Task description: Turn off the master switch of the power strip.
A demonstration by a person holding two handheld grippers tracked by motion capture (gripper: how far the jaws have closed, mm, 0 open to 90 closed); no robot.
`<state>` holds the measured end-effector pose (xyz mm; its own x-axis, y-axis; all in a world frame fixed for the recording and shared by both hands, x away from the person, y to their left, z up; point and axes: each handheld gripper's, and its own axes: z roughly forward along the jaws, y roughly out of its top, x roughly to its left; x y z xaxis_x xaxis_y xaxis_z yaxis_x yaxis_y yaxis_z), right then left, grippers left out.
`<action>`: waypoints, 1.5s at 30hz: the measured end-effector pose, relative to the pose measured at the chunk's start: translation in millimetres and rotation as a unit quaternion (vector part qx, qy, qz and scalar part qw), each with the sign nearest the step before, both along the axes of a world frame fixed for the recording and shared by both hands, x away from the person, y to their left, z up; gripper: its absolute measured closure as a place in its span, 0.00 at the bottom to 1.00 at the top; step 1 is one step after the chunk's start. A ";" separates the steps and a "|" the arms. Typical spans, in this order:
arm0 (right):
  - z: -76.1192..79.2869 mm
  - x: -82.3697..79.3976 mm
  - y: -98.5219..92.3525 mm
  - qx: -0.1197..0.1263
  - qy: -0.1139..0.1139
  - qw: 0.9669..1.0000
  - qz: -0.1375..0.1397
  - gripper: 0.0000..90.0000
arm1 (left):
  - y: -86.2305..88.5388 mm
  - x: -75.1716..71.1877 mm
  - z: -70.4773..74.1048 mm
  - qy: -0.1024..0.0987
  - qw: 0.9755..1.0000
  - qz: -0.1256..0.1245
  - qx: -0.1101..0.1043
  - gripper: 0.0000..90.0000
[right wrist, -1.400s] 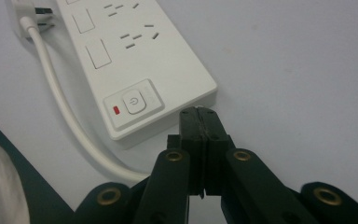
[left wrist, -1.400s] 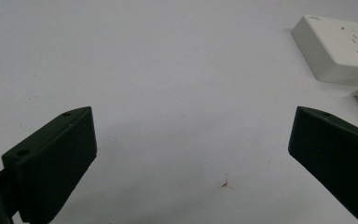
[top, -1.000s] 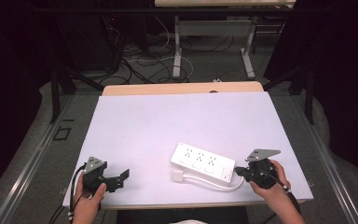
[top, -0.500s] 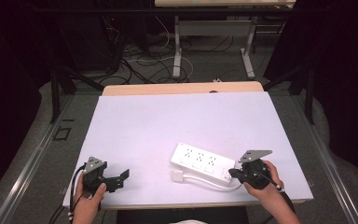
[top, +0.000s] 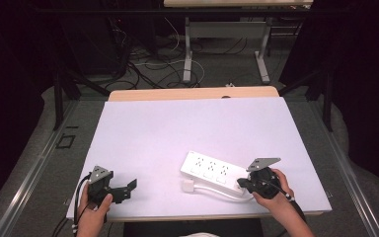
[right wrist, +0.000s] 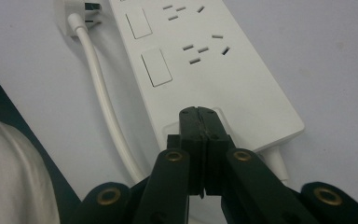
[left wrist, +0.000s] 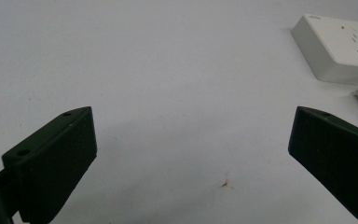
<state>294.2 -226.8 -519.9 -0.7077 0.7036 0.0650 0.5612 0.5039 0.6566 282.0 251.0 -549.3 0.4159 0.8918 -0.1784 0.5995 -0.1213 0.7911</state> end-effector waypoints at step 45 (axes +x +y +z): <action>-0.3 1.9 4.7 0.007 -0.010 1.000 0.002 0.99 | -0.8 0.1 -0.4 0.001 1.000 -0.001 0.002 0.01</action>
<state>296.2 -222.2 -520.2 -0.7120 0.6994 0.0619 0.5463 0.4964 0.6747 282.1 250.1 -549.8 0.4165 0.8920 -0.1757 0.6009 -0.1251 0.7895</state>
